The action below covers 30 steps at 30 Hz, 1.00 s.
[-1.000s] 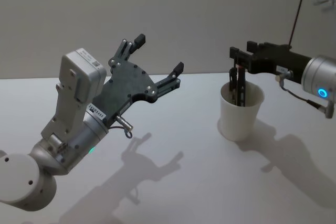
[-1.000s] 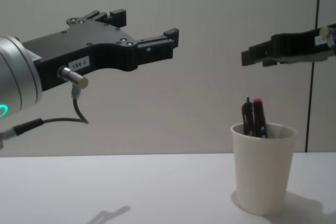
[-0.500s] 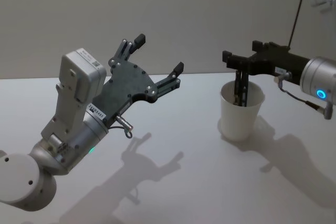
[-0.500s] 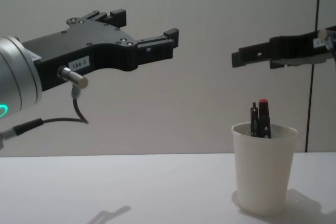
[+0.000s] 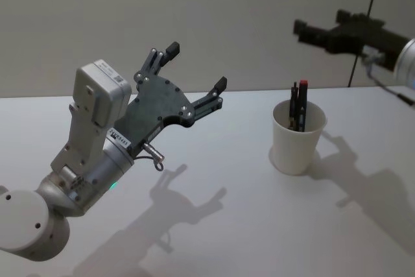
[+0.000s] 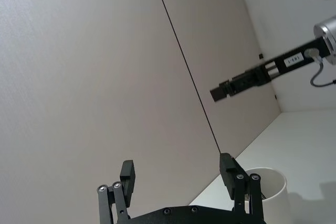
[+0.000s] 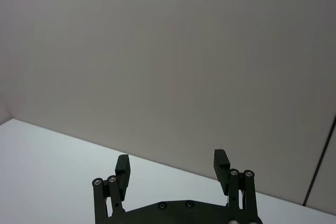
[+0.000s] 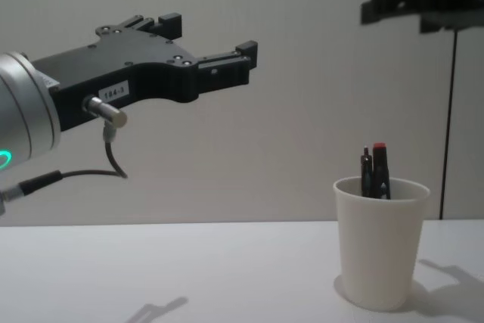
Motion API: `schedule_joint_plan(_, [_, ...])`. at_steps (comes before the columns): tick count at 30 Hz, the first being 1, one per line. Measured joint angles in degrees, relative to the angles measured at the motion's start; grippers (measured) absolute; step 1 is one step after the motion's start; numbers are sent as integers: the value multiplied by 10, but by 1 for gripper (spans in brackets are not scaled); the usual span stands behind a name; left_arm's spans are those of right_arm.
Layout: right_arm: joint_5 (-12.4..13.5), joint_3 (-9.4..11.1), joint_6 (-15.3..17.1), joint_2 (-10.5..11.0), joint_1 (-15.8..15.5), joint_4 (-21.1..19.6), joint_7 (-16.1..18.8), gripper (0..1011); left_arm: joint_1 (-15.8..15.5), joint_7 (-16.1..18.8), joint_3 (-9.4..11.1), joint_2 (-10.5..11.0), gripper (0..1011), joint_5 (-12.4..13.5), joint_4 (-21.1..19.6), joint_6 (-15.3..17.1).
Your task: Place the pen into the pen holder.
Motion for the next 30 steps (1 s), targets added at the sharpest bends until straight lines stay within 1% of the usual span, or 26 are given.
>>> schedule_joint_plan(9, [13, 24, -14, 24, -1, -16, -45, 1001, 0, 1, 0, 0, 1001, 0, 0, 0])
schedule_joint_plan(13, [18, 37, -21, 39, -3, -21, -71, 1001, -3, 9, 5, -1, 1001, 0, 6, 4])
schedule_joint_plan(15, [20, 41, -23, 43, -5, -23, -81, 1001, -7, 19, 10, -2, 1001, 0, 12, 9])
schedule_joint_plan(18, [23, 52, -29, 56, -7, -26, -104, 1001, -13, 36, 20, -5, 1001, 1, 22, 18])
schedule_joint_plan(19, [23, 54, -30, 59, -8, -26, -108, 1001, -18, 46, 26, -6, 1001, 2, 29, 23])
schedule_joint_plan(22, [25, 62, -34, 69, -11, -27, -123, 1001, -24, 64, 35, -8, 1001, 3, 40, 32])
schedule_joint_plan(24, [26, 67, -37, 76, -12, -28, -133, 1001, -33, 86, 47, -11, 1001, 4, 54, 43])
schedule_joint_plan(25, [26, 67, -37, 75, -12, -28, -133, 1001, -33, 86, 47, -11, 1001, 4, 54, 43])
schedule_joint_plan(26, [26, 67, -37, 75, -12, -28, -133, 1001, -38, 98, 54, -13, 1001, 5, 61, 49])
schedule_joint_plan(30, [23, 67, -39, 73, -15, -28, -131, 1001, -48, 125, 69, -17, 1001, 6, 78, 63])
